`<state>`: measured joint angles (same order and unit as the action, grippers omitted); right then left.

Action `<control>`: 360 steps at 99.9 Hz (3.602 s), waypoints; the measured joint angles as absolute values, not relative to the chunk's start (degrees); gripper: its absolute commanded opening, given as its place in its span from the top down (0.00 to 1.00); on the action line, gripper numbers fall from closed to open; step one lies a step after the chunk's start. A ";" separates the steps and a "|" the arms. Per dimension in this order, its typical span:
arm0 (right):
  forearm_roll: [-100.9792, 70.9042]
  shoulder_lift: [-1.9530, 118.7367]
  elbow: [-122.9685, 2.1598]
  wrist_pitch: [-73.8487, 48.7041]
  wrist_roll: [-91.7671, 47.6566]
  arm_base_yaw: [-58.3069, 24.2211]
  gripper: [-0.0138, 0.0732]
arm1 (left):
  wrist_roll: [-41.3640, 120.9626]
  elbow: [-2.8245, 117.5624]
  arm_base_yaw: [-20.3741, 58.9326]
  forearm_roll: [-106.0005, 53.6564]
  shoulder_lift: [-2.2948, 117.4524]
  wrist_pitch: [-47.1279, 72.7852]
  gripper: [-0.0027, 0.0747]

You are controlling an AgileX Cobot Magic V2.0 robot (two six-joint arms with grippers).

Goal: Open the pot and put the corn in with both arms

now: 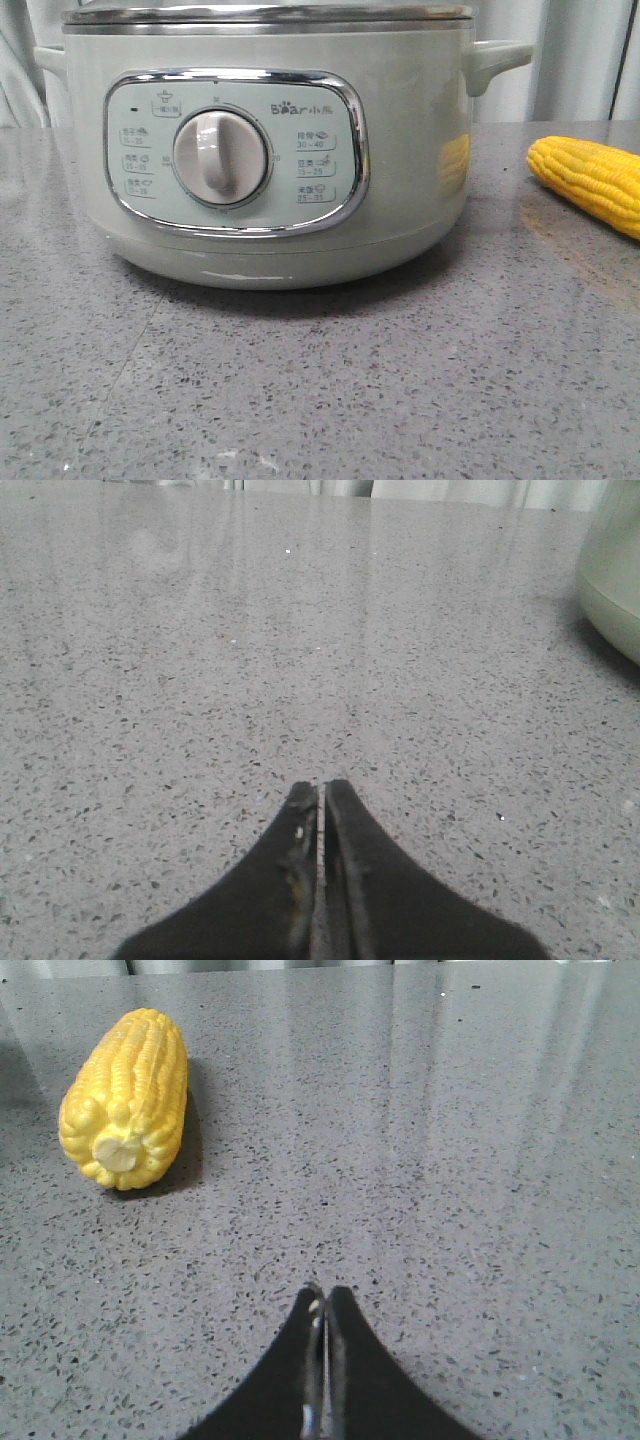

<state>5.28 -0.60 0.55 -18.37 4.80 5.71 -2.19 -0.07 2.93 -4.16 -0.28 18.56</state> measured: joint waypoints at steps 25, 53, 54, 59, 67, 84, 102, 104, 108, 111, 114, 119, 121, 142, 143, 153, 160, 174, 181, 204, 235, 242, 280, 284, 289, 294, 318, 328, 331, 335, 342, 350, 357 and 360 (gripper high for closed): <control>5.28 -0.60 0.55 -18.37 4.80 5.71 0.91 | -2.19 -0.07 2.93 -3.58 -0.28 16.08 0.99; 5.19 -0.60 0.55 -14.51 4.80 5.71 0.91 | -2.19 -0.07 2.93 -3.58 -0.28 11.90 0.99; 5.19 -0.60 0.55 -14.21 4.80 5.71 0.91 | -2.19 -0.07 2.93 -3.58 -0.28 11.64 0.99; 5.19 -0.60 0.55 -13.25 4.80 5.71 0.91 | -2.19 -0.07 2.93 -3.58 -0.28 10.78 0.99; 5.19 -0.60 0.55 -12.20 4.80 5.71 0.91 | -2.19 -0.07 2.93 -3.58 -0.28 9.15 0.99; 5.19 -0.60 0.55 -8.02 4.80 5.71 0.91 | -2.19 -0.07 2.93 -3.58 -0.28 4.80 0.99; 5.19 -0.60 0.55 -4.77 4.65 5.71 0.91 | -2.19 -0.07 2.93 -3.58 -0.28 2.09 0.99; 5.19 -0.60 0.55 -4.57 4.65 5.71 0.91 | -2.19 -0.07 2.93 -3.58 -0.28 2.09 0.99; 5.19 -0.60 0.55 -4.46 4.65 5.71 0.91 | -2.19 -0.07 2.93 -3.58 -0.28 2.01 0.99; 5.19 -0.60 0.55 -4.33 4.65 5.71 0.91 | -2.19 -0.07 2.93 -3.58 -0.28 2.01 0.99; 5.19 -0.60 0.55 -4.33 4.55 5.71 0.91 | -2.19 -0.07 2.93 -3.58 -0.28 2.01 0.99; 5.19 -0.60 0.55 -4.33 4.55 5.71 0.91 | -2.19 -0.07 2.93 -3.58 -0.28 1.95 0.99; 5.19 -0.60 0.55 -4.33 4.55 5.71 0.91 | -2.19 -0.07 2.93 -3.58 -0.28 1.95 0.99; 5.19 -0.60 0.55 -4.79 4.55 5.71 0.91 | -2.19 -0.07 2.93 -3.58 -0.28 3.47 0.99; 5.19 -0.60 0.55 -5.05 4.55 5.71 0.91 | -2.19 -0.07 2.93 -3.58 -0.28 3.64 0.99; 5.19 -0.60 0.55 -7.14 4.55 5.71 0.91 | -2.19 -0.07 2.93 -3.58 -0.28 4.89 0.99; 5.19 -0.60 0.55 -7.54 4.55 5.71 0.91 | -2.19 -0.07 2.93 -3.58 -0.28 5.69 0.99; 5.19 -0.60 0.55 -7.94 4.55 5.71 0.91 | -2.19 -0.07 2.93 -3.43 -0.28 6.81 0.99; 5.19 -0.60 0.55 -7.94 4.55 5.71 0.91 | -2.19 -0.07 2.93 -3.41 -0.28 6.81 0.99; 5.19 -0.60 0.55 -7.98 4.55 5.71 0.91 | -2.19 -0.07 2.93 -3.32 -0.28 6.93 0.99; 5.19 -0.60 0.55 -8.07 4.55 5.71 0.91 | -2.19 -0.07 2.93 -3.32 -0.28 7.15 0.99; 5.19 -0.60 0.55 -8.07 4.55 5.71 0.91 | -2.19 -0.07 2.93 -4.18 -0.28 7.15 0.99; 3.58 0.61 -6.15 -14.77 4.55 5.71 0.91 | -2.19 8.52 2.93 -5.69 0.28 12.20 0.99; 3.00 1.87 -7.92 -16.84 4.55 5.71 0.91 | -1.89 10.93 2.93 -5.11 1.14 12.90 0.99; 2.61 4.41 -10.36 -19.04 4.55 5.71 0.91 | -1.60 13.51 2.93 -4.44 3.09 13.42 0.99; 2.40 7.05 -13.11 -20.99 4.55 5.71 0.91 | -1.49 15.86 2.93 -3.88 5.14 13.68 0.99; 2.18 21.18 -24.49 -27.11 4.78 5.71 0.91 | -1.14 24.09 2.93 -3.33 17.66 14.16 0.99; 2.10 25.74 -28.28 -27.77 4.78 5.71 0.91 | -1.14 26.09 2.93 -3.33 22.34 14.16 0.99; 1.95 26.94 -29.02 -27.77 4.78 5.71 0.91 | -1.14 26.42 2.93 -3.33 23.79 14.02 0.99; 1.80 27.92 -29.65 -27.66 4.78 5.71 0.91 | -1.14 26.67 2.93 -3.33 25.08 13.41 0.98; 1.55 29.31 -30.05 -27.77 4.78 5.71 0.91 | -1.14 26.70 2.93 -3.33 27.18 11.78 0.89; 1.43 30.41 -30.05 -27.99 4.78 5.71 0.91 | -1.14 26.70 2.93 -3.33 28.97 9.51 0.68; 0.40 31.15 -30.05 -27.99 4.78 5.71 0.91 | -1.14 26.70 2.93 -3.33 30.01 7.01 0.52; 0.00 31.38 -30.05 -27.99 4.78 5.71 0.91 | -1.14 26.70 2.93 -3.33 30.38 6.04 0.47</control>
<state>0.00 31.38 -30.05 -27.99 4.78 5.71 -1.14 26.70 2.93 -3.33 30.38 6.04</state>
